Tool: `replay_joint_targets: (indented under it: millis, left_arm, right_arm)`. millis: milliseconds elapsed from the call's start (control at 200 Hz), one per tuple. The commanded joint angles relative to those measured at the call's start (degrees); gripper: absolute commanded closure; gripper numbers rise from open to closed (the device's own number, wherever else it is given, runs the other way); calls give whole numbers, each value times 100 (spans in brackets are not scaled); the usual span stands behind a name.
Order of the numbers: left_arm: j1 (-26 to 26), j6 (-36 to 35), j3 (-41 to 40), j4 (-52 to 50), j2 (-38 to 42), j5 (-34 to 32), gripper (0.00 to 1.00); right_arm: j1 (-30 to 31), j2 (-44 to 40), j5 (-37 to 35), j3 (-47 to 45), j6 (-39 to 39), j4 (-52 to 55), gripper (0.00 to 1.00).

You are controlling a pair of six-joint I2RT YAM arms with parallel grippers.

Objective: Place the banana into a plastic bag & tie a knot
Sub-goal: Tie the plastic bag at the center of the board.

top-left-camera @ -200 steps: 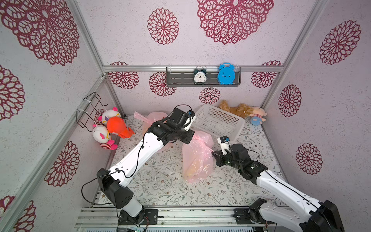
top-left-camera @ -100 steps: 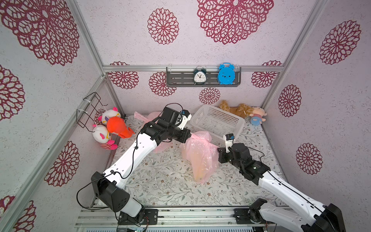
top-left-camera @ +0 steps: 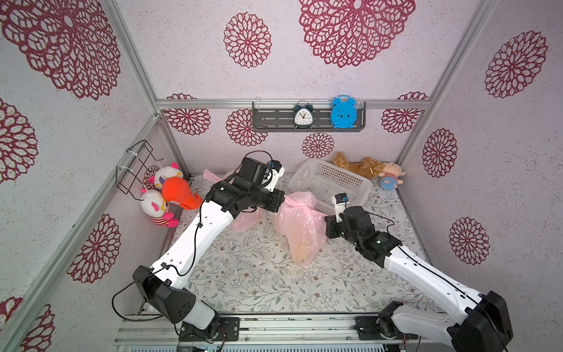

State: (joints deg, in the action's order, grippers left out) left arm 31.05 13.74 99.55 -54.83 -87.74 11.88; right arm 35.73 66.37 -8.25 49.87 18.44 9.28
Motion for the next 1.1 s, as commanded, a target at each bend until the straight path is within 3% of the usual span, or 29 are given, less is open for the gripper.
replay_joint_targets:
  millis: [0, 85, 360, 465, 715, 875, 1096]
  left_arm:
    - [-189, -82, 297, 122, 395, -854, 100]
    - [-256, -72, 332, 137, 390, -1023, 100]
    - [-545, -328, 912, -74, 101, -1321, 100]
    - [-869, -349, 987, -61, -3, -1466, 100]
    - [-1573, -37, -333, 1036, 280, -829, 100]
    - [-1889, 91, -778, 1551, 110, -551, 100]
    - [-2339, 225, -883, 1864, 76, -502, 100]
  right_arm:
    - [-142, 117, -1285, -157, -32, 1099, 100]
    - [-136, 103, -1336, -164, -24, 1158, 100]
    - [-161, -587, -300, -159, -154, 548, 100]
    - [-542, -611, -395, -67, -51, 738, 100]
    - [-1966, -954, 364, -1196, 430, 220, 100]
    - [-2183, -723, 643, -1482, 547, -88, 100]
    - [-2364, -889, 597, -909, 382, 248, 100]
